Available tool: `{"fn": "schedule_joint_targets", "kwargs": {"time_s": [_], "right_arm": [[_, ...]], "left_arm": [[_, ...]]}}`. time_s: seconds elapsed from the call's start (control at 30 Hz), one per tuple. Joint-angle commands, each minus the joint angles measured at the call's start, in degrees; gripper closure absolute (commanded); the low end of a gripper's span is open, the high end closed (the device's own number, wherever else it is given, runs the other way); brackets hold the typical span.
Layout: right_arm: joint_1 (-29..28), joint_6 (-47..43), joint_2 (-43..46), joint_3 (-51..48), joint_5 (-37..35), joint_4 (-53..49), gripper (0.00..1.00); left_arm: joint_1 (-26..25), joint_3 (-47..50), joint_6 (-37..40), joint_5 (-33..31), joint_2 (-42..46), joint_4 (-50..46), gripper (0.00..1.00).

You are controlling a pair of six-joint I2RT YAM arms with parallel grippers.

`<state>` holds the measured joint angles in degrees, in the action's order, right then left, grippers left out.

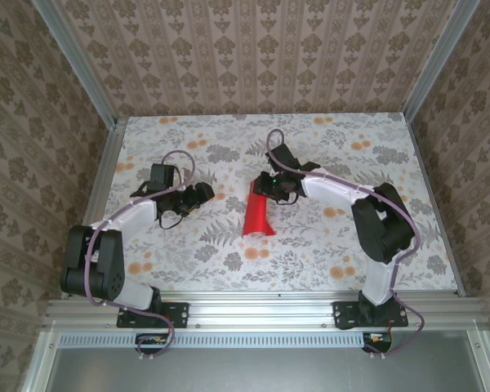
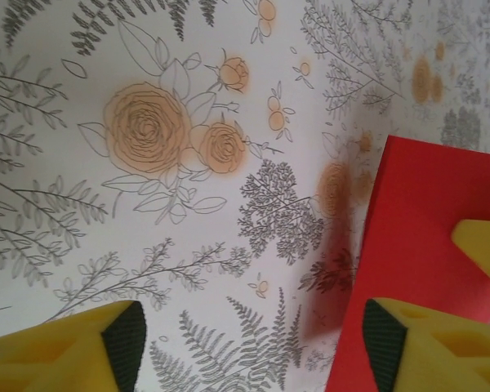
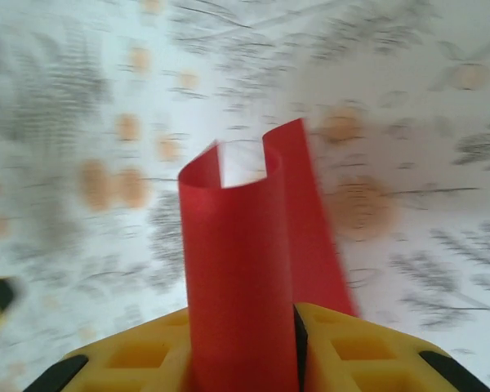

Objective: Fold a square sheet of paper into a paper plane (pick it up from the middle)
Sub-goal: Fold the square sheet of paper in half at the center of the table, then hold the square sheet of paper at the center of the table.

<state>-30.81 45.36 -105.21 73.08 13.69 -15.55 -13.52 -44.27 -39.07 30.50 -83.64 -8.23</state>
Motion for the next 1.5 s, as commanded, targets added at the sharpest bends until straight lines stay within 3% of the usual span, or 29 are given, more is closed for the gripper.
{"fn": "schedule_joint_targets", "kwargs": {"time_s": [0.0,0.2,0.57,0.8,1.13,1.47], "right_arm": [[1.7,5.6,2.8,-4.3,11.6,13.0,0.69],[4.0,9.4,0.5,-10.6,18.6,23.5,0.69],[6.9,0.7,-5.9,-11.6,17.7,19.0,0.67],[7.0,-5.7,-7.6,-10.3,16.6,15.0,0.65],[7.1,-5.1,-8.5,-9.4,13.9,12.9,0.65],[7.1,-2.3,-8.2,-9.3,13.2,13.2,0.64]], "left_arm": [[-1.5,1.3,-2.5,3.7,-0.8,6.5,0.32],[-5.2,1.0,-3.9,4.0,-2.9,10.7,0.38],[-11.4,-1.8,-3.8,2.4,-8.3,11.5,0.47],[-15.5,-4.4,-3.5,2.9,-11.3,11.5,0.62],[-19.8,-9.0,-1.7,2.1,-16.6,8.4,0.79],[-21.2,-11.1,-1.0,1.1,-21.5,5.9,0.88]]}}
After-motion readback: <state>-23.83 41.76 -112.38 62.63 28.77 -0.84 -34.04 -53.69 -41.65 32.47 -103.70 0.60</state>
